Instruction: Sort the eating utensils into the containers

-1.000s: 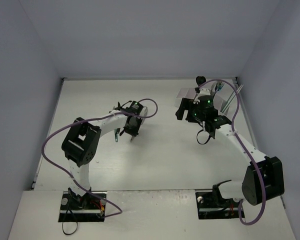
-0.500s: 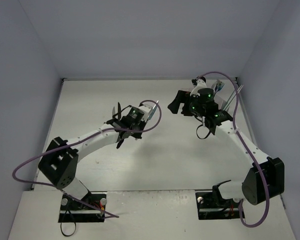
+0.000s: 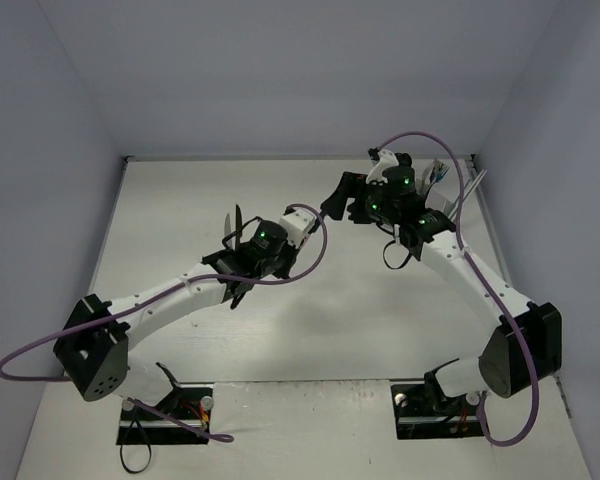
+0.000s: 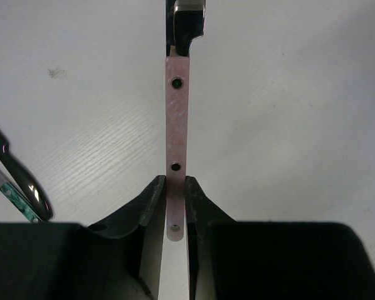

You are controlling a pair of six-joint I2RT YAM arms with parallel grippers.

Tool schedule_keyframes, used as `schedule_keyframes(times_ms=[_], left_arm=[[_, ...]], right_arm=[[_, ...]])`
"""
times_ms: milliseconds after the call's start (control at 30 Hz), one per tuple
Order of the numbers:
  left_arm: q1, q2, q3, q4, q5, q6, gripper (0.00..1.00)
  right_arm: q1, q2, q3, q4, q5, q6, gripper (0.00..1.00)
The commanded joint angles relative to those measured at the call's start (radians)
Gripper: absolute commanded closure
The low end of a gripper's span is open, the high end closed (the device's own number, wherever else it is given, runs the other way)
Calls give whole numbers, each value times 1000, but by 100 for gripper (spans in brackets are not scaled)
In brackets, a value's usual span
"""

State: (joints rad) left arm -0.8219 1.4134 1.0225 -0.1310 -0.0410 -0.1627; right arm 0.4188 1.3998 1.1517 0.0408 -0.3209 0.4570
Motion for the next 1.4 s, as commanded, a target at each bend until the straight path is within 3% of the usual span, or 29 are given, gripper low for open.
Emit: schedule_keyframes(times_ms=[0, 133, 233, 400, 500, 567, 667, 733, 767, 800, 833, 933, 1000, 1167, 1367], left_arm=[[-27, -79, 30, 93, -25, 34, 100], [-29, -93, 22, 106, -11, 29, 100], [-29, -97, 16, 114, 0, 27, 100], [-29, -83, 17, 114, 27, 14, 100], [-28, -60, 19, 116, 35, 4, 100], [-28, -49, 24, 110, 31, -9, 100], [-26, -33, 37, 91, 13, -32, 89], [-25, -27, 47, 79, -3, -46, 77], [-23, -21, 61, 59, -23, -52, 64], [-19, -12, 83, 28, -52, -60, 45], [-17, -7, 85, 10, -54, -68, 44], [4, 2, 136, -60, -126, -100, 23], [38, 2, 167, -132, -167, -127, 15], [198, -37, 243, -349, -163, -194, 6], [428, -198, 181, -407, -82, -181, 2]], right_arm=[[30, 32, 62, 53, 6, 13, 27], [43, 47, 63, 56, 18, 12, 32], [46, 51, 61, 57, 17, 14, 42], [47, 37, 57, 63, 21, 11, 80], [47, 31, 59, 65, 26, 5, 98], [47, 32, 61, 65, 29, -3, 100], [47, 33, 66, 64, 34, -17, 100], [47, 36, 72, 64, 42, -27, 100], [46, 38, 78, 63, 55, -43, 100], [45, 42, 86, 62, 70, -67, 100], [42, 46, 95, 63, 81, -69, 100], [-3, 65, 161, 62, 104, -122, 100], [-38, 86, 207, 62, 145, -153, 100], [-157, 175, 348, 63, 174, -211, 100], [-259, 321, 539, 64, 170, -264, 100]])
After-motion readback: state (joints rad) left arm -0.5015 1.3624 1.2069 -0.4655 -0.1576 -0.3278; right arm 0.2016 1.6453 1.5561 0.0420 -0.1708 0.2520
